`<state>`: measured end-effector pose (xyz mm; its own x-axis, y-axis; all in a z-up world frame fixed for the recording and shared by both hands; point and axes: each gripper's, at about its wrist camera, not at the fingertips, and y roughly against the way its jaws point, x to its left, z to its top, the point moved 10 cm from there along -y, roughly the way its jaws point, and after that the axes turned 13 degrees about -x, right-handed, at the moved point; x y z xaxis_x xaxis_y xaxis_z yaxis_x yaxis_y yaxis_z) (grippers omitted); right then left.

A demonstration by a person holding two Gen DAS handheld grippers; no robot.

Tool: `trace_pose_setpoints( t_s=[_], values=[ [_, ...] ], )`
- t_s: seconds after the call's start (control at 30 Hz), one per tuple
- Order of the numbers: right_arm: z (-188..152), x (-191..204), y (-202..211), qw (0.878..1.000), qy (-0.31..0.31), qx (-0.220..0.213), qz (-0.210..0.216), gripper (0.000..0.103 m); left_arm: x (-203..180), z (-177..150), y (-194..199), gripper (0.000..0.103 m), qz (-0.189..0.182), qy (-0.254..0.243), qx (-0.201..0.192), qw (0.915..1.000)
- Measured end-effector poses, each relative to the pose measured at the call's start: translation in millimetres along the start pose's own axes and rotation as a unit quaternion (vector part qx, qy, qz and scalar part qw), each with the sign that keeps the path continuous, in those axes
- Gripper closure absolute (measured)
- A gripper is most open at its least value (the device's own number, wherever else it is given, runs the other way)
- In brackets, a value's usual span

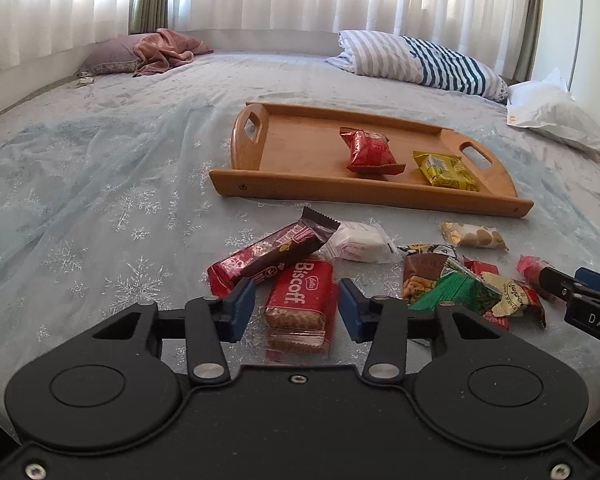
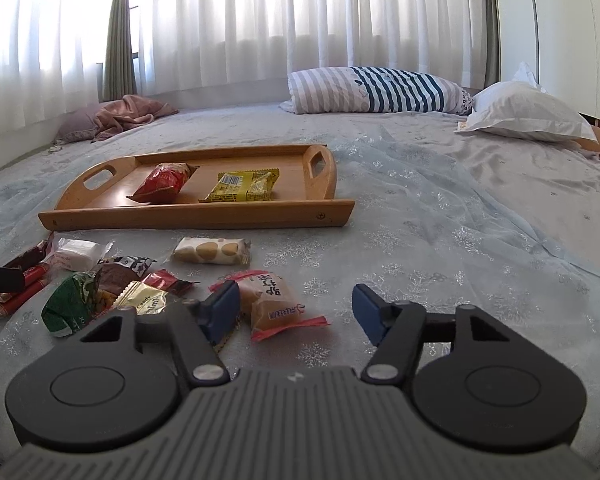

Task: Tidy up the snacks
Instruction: 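Grasp a red Biscoff packet with the left tool while the right tool grasps the pink-wrapped pastry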

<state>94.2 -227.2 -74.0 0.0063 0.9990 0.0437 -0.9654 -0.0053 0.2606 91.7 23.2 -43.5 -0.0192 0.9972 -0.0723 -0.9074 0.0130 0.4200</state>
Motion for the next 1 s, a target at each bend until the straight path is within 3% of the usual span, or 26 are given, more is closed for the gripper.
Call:
trace_pose_setpoints(
  t_s=[0.17, 0.33, 0.8, 1.0],
  values=[
    [-1, 4, -3, 1.0, 0.013, 0.005, 0.01, 0.042, 2, -7, -5, 0.061, 0.002, -0.005, 0.012, 0.9999],
    [-4, 9, -8, 1.0, 0.012, 0.014, 0.015, 0.048, -3, -7, -2, 0.07, -0.011, -0.003, 0.014, 0.9998],
    [-10, 13, -11, 0.999, 0.017, 0.023, 0.014, 0.05, -26, -2, 9, 0.071, -0.08, 0.007, 0.024, 0.9965],
    [-10, 12, -13, 0.999, 0.02, 0.023, 0.014, 0.05, -28, -4, -1, 0.068, -0.054, -0.017, 0.017, 0.9983]
  ],
)
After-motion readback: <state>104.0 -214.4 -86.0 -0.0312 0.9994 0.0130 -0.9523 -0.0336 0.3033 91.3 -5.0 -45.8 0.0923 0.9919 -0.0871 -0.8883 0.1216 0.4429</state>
